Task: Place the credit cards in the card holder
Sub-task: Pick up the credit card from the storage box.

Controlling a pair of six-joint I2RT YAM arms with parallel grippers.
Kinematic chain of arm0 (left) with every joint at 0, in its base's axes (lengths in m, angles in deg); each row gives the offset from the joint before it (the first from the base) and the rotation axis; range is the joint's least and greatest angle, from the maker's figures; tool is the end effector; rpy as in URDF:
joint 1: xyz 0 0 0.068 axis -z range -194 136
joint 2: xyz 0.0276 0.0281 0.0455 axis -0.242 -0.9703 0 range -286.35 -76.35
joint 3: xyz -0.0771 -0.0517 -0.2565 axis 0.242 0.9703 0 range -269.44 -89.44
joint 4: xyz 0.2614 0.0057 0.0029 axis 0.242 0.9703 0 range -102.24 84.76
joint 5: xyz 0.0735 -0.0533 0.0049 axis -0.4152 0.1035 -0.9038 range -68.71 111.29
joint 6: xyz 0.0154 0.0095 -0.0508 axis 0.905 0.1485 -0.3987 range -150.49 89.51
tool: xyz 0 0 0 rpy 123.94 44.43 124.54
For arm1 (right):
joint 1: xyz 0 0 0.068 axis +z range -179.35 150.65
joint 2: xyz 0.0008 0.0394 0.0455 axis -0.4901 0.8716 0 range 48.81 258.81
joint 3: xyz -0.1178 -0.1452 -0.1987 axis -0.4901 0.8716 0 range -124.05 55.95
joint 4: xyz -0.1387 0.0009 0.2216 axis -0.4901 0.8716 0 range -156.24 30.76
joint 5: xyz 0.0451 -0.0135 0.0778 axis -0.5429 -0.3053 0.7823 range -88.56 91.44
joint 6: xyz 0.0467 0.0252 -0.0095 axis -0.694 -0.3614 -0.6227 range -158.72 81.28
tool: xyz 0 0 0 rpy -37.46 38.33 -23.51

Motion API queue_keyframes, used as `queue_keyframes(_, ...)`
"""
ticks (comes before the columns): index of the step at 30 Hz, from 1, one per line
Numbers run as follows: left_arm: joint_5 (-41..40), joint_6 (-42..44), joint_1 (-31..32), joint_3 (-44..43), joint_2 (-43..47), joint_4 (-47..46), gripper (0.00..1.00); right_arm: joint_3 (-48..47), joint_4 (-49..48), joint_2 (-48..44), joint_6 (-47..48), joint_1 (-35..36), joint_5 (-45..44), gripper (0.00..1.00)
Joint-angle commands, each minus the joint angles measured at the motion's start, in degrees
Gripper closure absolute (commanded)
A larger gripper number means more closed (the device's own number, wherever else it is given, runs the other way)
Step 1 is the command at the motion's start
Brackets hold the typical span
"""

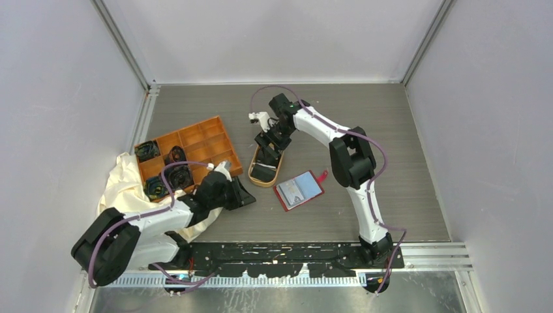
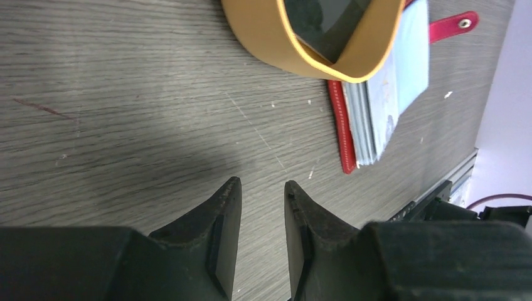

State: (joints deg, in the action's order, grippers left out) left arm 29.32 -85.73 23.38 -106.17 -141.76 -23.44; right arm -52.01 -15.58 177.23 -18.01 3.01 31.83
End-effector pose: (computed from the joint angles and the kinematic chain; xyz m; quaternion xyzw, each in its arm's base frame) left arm 0.1588 -0.1276 0.1425 -0.1082 0.8886 -0.3625 0.2595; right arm 0.3861 0.2660 0.1919 -0.4638 0.8325 0.2733 0.1313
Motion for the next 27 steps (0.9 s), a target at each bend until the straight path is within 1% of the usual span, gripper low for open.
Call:
queue_keyframes(1,-1.59,-2.23,-0.11,-3.24,-3.4,-3.56,0.68,-4.23,1.04,0.58,0.24,1.29,-6.26,0.25)
queue_keyframes(6,-1.84,-2.5,-0.11,-5.1,-7.89,-3.78,0.69,-5.49,1.22,2.67,0.57,1.84,-7.99,0.24)
queue_keyframes(11,-1.53,-2.0,-0.22,-6.82,-10.5,-3.83,0.69,-4.29,-0.41,0.69,1.54,1.95,-8.16,0.22)
queue_keyframes(14,-1.38,-1.52,-0.38,-7.7,-11.64,-3.7,0.7,-5.87,-0.62,0.98,2.33,1.97,-9.76,0.2)
queue_keyframes(17,-1.27,-1.23,-0.77,-8.28,-12.43,-3.61,0.7,-8.69,1.23,3.35,2.69,1.89,-9.56,0.2)
queue_keyframes(20,-1.26,-1.14,-1.06,-8.45,-12.88,-3.63,0.7,-9.29,2.41,5.13,2.94,1.65,-7.01,0.2)
queue_keyframes(23,-0.93,-0.94,-1.71,-8.55,-13.21,-3.57,0.7,-9.07,4.16,6.01,3.2,1.07,-2.52,0.21)
queue_keyframes(27,-0.17,-0.21,-3.0,-9.26,-13.57,-3.28,0.7,-7.5,5.87,5.42,3.77,0.69,1.19,0.22)
